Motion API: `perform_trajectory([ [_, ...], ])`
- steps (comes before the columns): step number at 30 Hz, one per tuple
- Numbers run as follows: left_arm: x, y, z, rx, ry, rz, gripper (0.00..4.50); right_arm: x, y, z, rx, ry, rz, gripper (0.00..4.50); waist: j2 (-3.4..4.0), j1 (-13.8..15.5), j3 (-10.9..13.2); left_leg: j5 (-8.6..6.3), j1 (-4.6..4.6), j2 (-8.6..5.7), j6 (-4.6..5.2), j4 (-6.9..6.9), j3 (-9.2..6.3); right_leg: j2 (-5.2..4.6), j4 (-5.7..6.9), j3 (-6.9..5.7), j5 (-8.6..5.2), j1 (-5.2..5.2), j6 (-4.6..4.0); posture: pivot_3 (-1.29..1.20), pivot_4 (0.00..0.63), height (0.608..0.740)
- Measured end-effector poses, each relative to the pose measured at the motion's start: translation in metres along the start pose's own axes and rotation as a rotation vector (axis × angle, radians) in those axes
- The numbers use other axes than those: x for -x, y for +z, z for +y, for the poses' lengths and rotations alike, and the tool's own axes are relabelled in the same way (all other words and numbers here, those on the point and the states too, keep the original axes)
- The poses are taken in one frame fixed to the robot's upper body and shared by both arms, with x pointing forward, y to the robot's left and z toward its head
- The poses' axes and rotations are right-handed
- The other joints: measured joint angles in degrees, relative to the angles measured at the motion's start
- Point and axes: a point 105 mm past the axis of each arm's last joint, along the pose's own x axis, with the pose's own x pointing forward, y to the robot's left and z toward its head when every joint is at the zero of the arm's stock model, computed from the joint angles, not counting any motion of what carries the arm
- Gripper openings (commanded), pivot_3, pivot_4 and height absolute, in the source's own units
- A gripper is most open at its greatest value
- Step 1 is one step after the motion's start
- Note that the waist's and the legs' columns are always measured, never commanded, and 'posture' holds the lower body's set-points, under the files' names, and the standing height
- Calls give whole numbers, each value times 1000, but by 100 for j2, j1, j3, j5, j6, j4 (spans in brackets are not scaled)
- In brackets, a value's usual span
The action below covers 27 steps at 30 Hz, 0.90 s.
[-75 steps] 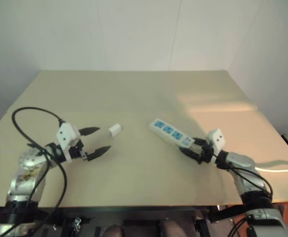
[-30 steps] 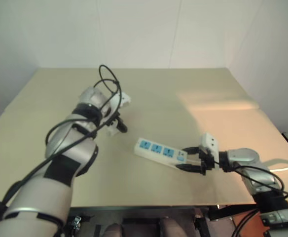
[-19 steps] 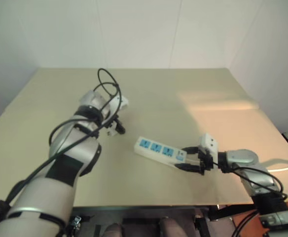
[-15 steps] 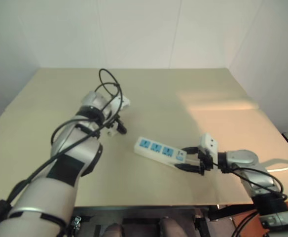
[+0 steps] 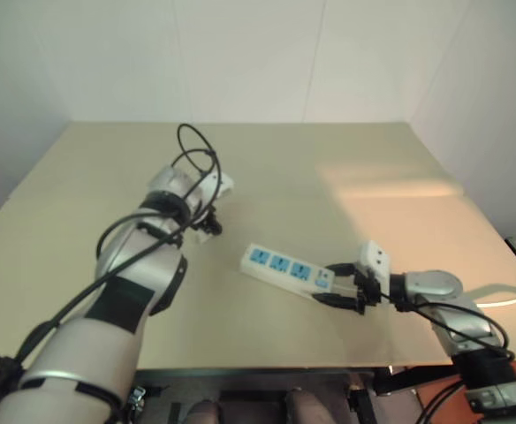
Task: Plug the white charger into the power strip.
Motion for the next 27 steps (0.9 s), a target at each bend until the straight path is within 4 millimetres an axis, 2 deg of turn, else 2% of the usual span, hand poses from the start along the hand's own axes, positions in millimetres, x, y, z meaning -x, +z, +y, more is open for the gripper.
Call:
perform_trajectory([
  [1, 0, 0, 0, 3, -2, -2, 1025, 0, 0, 0, 0, -1, 0, 3446, 0, 0, 0, 0, 0, 0, 0, 1, 0, 0, 1, 0, 0, 0, 0, 0, 150, 740],
  [2, 0, 0, 0, 5, 1, -3, 992, 0, 0, 0, 0, -1, 0, 3446, 0, 0, 0, 0, 0, 0, 0, 1, 0, 0, 1, 0, 0, 1, 1, 0, 150, 740],
  [10, 0, 3, 1, 26, 9, -35, 993, 0, 0, 1, 1, -11, -1, 3446, 0, 2, 0, -1, 0, 0, 1, 3, -1, 0, 1, 0, 7, 1, -11, 0, 150, 740],
  [14, 6, 17, -3, 86, -74, -155, 993, 1, -1, 3, 2, -21, -3, 3446, 0, 10, 0, -1, -6, 0, 2, 5, -3, 0, 0, -4, 18, -2, -29, 0, 150, 740],
  [18, 44, 53, 1, 126, -214, -432, 993, 1, -1, 4, 18, -32, -14, 3446, 0, 8, 0, -3, -11, 1, 4, 7, -3, -1, -2, -5, 19, -4, -30, 0, 150, 740],
  [21, 81, 77, 5, 46, -300, -740, 993, 0, -1, 5, 48, -38, -16, 3446, 6, 5, -3, -4, -3, 3, 5, 8, 0, -3, 3, -3, 20, -1, -33, 0, 150, 740],
  [23, 86, 72, 1, -46, -334, -918, 993, -3, 0, 7, 60, -35, -22, 3446, 17, 1, -10, -4, 16, 6, 6, 7, 10, -7, 15, 3, 21, 7, -35, 0, 150, 740],
  [25, 71, 43, -11, -114, -404, -970, 993, -7, 1, 10, 71, -23, -34, 3446, 20, -18, -12, -4, 26, 9, 6, 8, 17, -5, 35, 7, 20, 1, -39, 0, 150, 740],
  [27, 54, 11, -25, -111, -495, -971, 993, -10, 3, 12, 83, -11, -49, 3446, 16, -14, -9, -4, 12, 10, 6, 18, 11, 1, 46, 3, 21, -14, -40, 0, 150, 740],
])
